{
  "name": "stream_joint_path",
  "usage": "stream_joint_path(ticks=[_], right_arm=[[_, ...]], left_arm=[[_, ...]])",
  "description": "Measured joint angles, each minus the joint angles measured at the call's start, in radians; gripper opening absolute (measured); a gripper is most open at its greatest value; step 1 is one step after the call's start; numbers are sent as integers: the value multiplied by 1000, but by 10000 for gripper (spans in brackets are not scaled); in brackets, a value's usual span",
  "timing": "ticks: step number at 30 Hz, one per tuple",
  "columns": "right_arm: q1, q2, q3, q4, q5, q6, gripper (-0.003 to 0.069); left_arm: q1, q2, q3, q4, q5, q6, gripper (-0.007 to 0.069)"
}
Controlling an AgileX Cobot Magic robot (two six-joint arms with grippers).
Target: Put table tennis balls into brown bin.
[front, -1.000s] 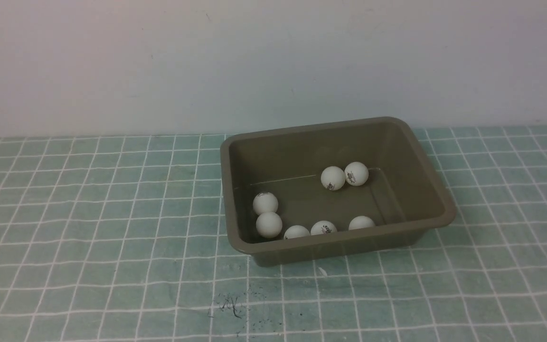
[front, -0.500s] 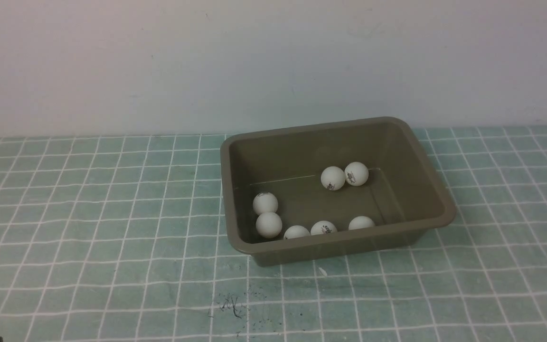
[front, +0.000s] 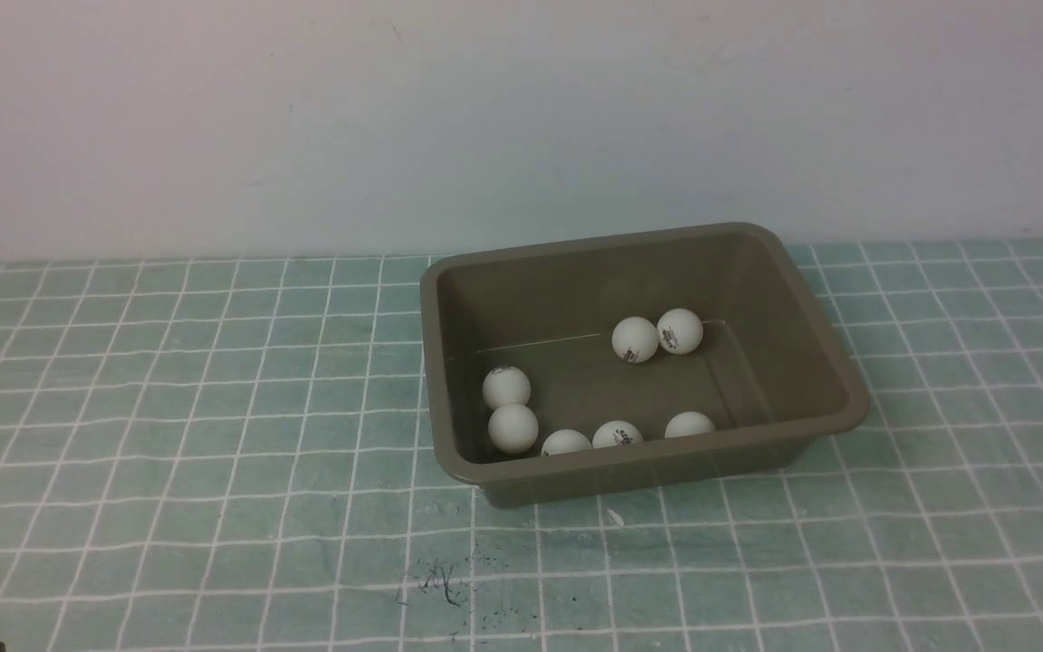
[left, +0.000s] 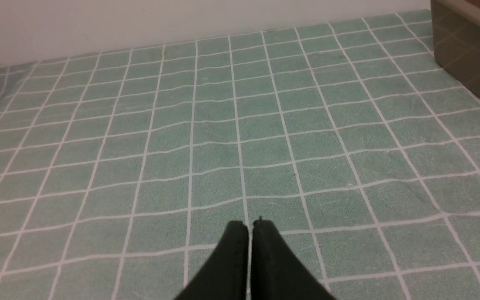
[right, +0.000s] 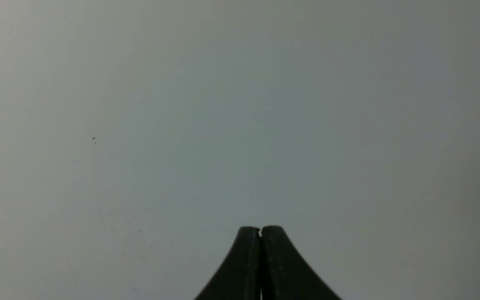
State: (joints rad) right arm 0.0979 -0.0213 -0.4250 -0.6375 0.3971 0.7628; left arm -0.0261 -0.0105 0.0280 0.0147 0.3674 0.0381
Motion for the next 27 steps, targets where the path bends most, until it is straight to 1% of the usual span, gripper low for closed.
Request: stream_joint_path(ticks=[9,12,13,14,15,16,17,20,22,24,27], right_arm=[[0,0,0,4,0,-1,-15],[0,0,1,70,-6,-32,-15],[0,0,6,126,-15,-73,-15],[0,0,16,192,-27,-148,-15],[0,0,32,294,-42,-244,-15],[0,0,43,337,-46,-314,-15],[0,0,58,435,-52,-415,-15],[0,0,83,575,-53,-579,-15],[0,0,104,627,-54,-647,-15],[0,0,134,645,-54,-692,-15],[-6,0,193,637,-46,-714,-15]], left_arm=[[0,0,0,0,0,-2,-5],[0,0,0,0,0,-3,-5],[0,0,0,0,0,-3,-5],[0,0,0,0,0,-3,-5],[0,0,0,0,0,-3,-5],[0,0,0,0,0,-3,-5],[0,0,0,0,0,-3,-5],[0,0,0,0,0,-3,-5],[0,0,0,0,0,-3,-5],[0,0,0,0,0,-3,-5],[0,0,0,0,1,-3,-5]])
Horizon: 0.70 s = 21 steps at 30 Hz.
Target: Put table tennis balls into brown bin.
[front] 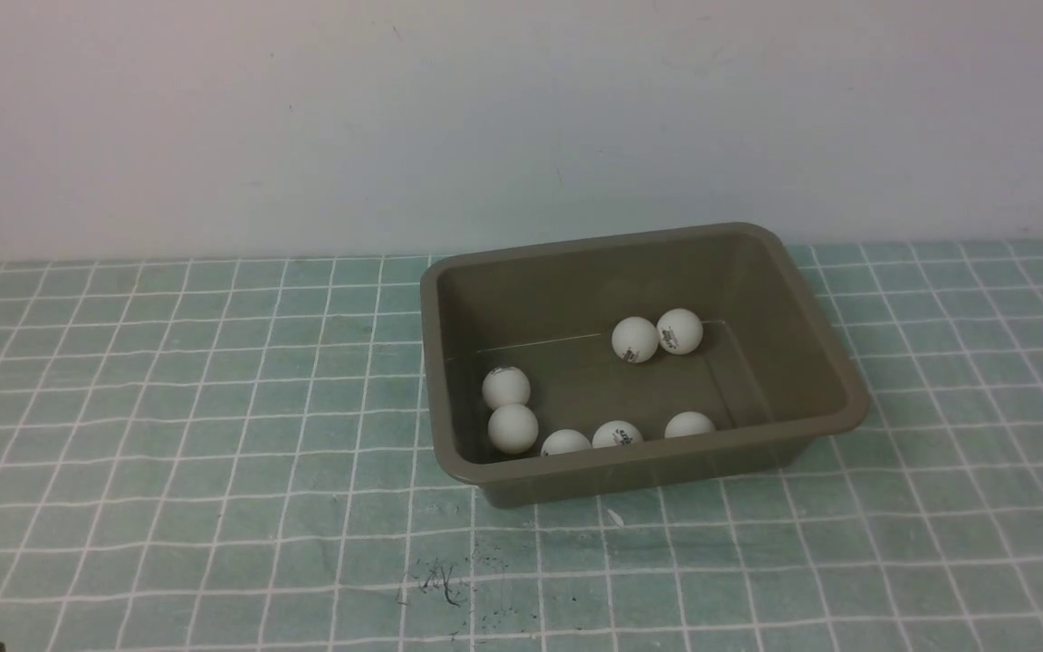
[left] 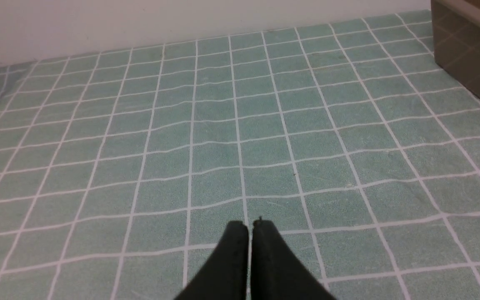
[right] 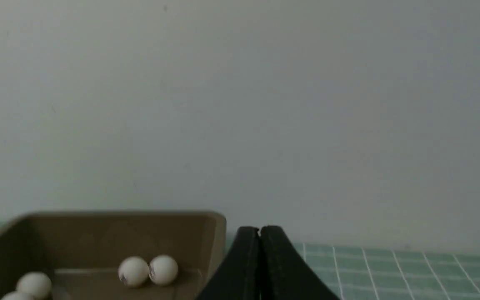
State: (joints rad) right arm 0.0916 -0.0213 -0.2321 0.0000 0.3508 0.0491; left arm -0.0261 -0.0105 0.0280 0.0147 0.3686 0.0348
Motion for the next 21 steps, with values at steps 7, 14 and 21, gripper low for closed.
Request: stream_joint_path(ticks=[7,14,21], right_arm=[[-124,2,218,-17,38,-4,-15],[-132,3,250,-23,41,-5,-15],[-132,3,250,-23,40,-5,-15]], left_arm=[[0,0,0,0,1,0,-5],[0,0,0,0,3,0,-5],[0,0,0,0,3,0,-5]])
